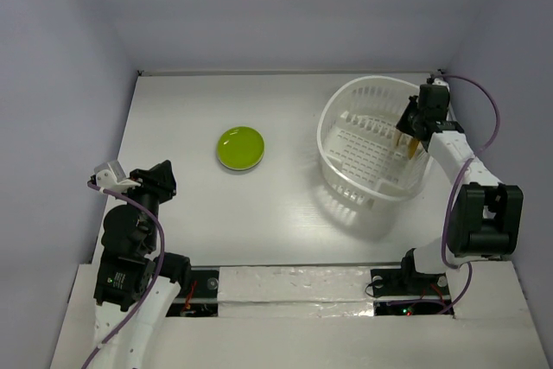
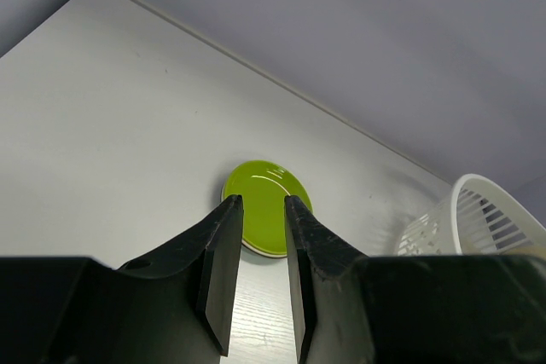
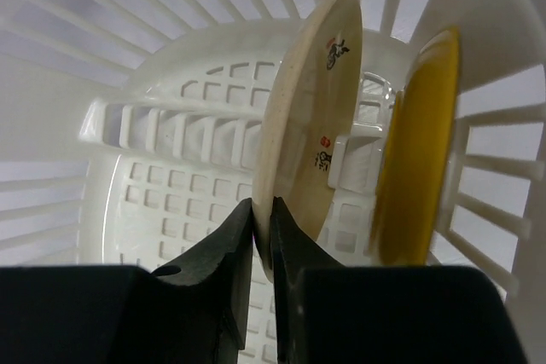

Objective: Unload the plates from the dish rack

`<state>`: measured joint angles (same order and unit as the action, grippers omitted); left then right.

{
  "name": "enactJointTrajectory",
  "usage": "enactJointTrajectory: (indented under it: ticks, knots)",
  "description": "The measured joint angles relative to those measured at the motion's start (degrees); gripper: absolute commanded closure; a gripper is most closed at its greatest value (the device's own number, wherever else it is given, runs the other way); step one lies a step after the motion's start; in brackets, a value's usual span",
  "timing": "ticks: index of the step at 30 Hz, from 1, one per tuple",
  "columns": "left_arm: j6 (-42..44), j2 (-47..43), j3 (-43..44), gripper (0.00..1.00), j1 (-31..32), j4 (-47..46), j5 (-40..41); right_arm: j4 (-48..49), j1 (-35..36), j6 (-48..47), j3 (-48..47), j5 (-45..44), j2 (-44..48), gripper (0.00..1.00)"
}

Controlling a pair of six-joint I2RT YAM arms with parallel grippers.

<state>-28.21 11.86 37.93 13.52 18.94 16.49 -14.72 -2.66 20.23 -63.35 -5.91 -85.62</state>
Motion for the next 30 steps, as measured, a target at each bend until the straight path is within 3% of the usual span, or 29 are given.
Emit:
enactJointTrajectory:
  ticks: [20, 24, 30]
  knots:
    - [0.0, 0.0, 0.0, 0.77, 0.0, 0.0, 0.0, -3.9, 3.3, -7.5, -9.8, 7.0, 1.2, 1.0]
    - [0.0, 0.0, 0.0, 0.77, 0.0, 0.0, 0.0, -6.1, 10.6, -10.4, -14.2, 7.4, 1.3, 1.0]
    - [0.0, 0.0, 0.0, 0.77, 0.0, 0.0, 0.1, -7.9, 28.7, -16.7, -23.9, 7.5, 0.6, 1.0]
